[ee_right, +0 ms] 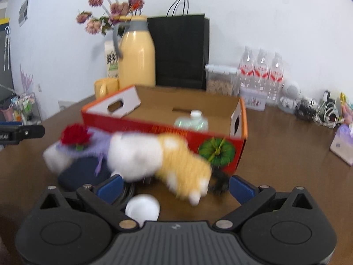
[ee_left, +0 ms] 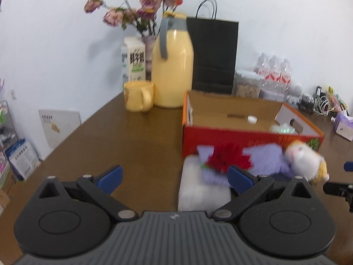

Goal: Organize objects
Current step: 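Grasp the red fabric rose with the left tool while the right tool grasps a large white cap, then lower the rose and cap into the cardboard box and open both tools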

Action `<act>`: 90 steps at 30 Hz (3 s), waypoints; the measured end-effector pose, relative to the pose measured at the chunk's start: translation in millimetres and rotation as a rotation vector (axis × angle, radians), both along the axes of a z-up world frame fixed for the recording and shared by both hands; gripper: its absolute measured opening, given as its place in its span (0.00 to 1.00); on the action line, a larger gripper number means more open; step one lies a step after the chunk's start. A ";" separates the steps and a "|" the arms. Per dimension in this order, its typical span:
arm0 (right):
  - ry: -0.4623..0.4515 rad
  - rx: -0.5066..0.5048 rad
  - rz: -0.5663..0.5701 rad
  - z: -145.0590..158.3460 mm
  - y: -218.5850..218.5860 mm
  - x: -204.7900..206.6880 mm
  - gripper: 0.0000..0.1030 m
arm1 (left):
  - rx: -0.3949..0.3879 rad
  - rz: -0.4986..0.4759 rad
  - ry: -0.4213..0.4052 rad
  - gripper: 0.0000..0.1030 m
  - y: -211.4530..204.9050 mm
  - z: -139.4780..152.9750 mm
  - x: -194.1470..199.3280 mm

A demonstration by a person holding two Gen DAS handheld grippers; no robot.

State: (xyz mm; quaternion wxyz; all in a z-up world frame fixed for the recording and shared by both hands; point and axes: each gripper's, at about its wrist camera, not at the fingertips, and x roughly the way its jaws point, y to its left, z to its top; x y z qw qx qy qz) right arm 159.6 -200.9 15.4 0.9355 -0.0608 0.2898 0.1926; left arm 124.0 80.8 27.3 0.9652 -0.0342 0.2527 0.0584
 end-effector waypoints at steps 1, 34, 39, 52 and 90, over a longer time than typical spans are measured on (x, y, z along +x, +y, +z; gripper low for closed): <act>0.013 -0.004 0.001 -4.9 0.1 -2.2 0.94 | -0.010 0.002 0.011 1.00 1.7 -3.9 -1.8; 0.038 0.052 0.049 -25.3 5.1 1.6 0.37 | 0.005 -0.080 0.001 1.00 -23.3 -4.2 20.6; 0.016 0.060 0.042 -17.1 -4.3 -4.8 0.37 | 0.022 -0.098 -0.006 1.00 -34.0 -2.3 36.4; -0.023 0.074 0.016 -4.2 -18.1 -9.4 0.37 | 0.016 -0.186 0.028 0.45 -49.4 -12.9 61.6; -0.177 0.156 -0.095 32.4 18.0 159.7 0.37 | -0.018 -0.067 -0.155 0.35 -62.7 33.3 170.2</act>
